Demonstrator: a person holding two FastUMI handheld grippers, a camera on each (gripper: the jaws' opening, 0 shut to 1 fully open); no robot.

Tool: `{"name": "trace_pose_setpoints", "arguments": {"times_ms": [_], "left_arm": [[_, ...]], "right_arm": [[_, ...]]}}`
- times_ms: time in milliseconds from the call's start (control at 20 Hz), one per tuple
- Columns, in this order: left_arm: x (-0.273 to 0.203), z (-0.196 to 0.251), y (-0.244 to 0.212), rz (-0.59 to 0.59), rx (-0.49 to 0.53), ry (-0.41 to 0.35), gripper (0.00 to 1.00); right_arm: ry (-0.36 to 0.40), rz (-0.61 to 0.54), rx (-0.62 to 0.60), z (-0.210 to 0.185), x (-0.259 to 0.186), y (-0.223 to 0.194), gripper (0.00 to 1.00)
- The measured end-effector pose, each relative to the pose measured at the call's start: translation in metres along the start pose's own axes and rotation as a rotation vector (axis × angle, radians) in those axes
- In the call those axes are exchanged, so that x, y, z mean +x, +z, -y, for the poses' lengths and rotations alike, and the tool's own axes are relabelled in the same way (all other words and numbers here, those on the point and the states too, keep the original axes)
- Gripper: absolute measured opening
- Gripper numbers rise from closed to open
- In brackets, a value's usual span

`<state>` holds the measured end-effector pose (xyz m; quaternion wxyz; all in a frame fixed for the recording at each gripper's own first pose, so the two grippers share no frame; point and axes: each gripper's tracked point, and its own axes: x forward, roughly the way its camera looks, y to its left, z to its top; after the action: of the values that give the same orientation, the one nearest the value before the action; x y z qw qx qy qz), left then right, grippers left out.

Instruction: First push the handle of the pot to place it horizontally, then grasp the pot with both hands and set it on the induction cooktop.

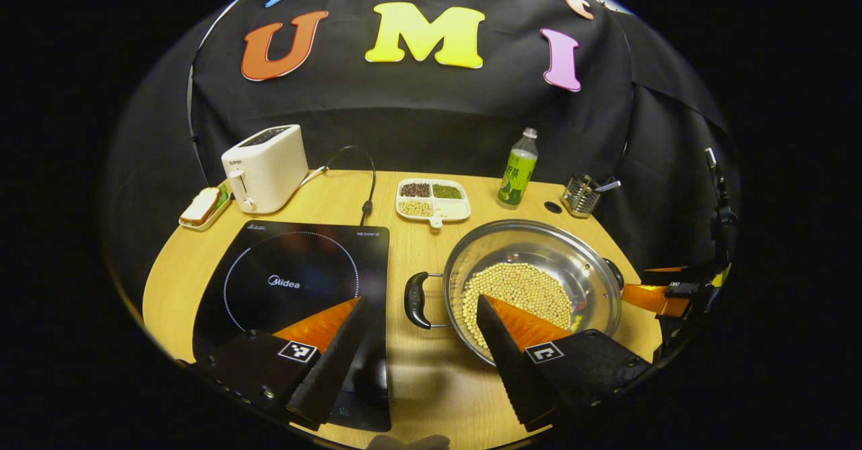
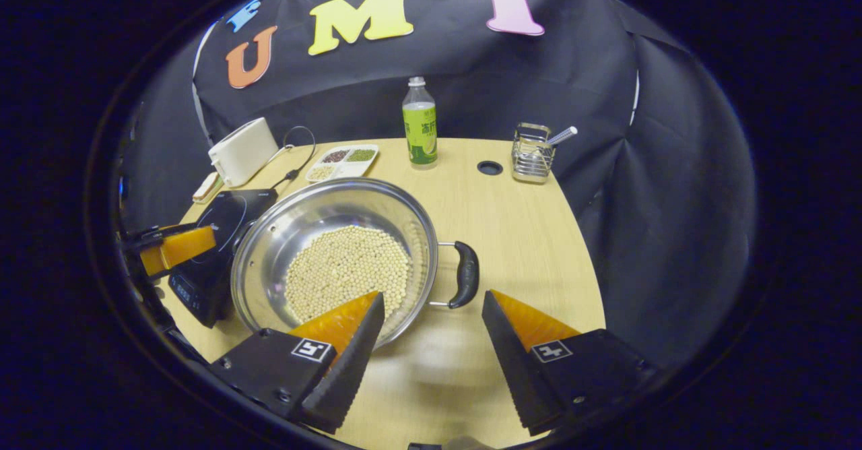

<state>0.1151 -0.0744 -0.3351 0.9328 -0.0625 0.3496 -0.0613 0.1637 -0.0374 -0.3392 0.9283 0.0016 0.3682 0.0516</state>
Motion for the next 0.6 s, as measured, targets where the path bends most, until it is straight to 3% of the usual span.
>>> {"name": "trace_pose_setpoints", "arguments": {"times_ms": [600], "left_arm": [[0.077,0.011,-0.02,-0.157,0.028,0.006,0.96]], "right_arm": [[0.034,-0.141,-0.039,0.012,0.068,0.002,0.93]]}}
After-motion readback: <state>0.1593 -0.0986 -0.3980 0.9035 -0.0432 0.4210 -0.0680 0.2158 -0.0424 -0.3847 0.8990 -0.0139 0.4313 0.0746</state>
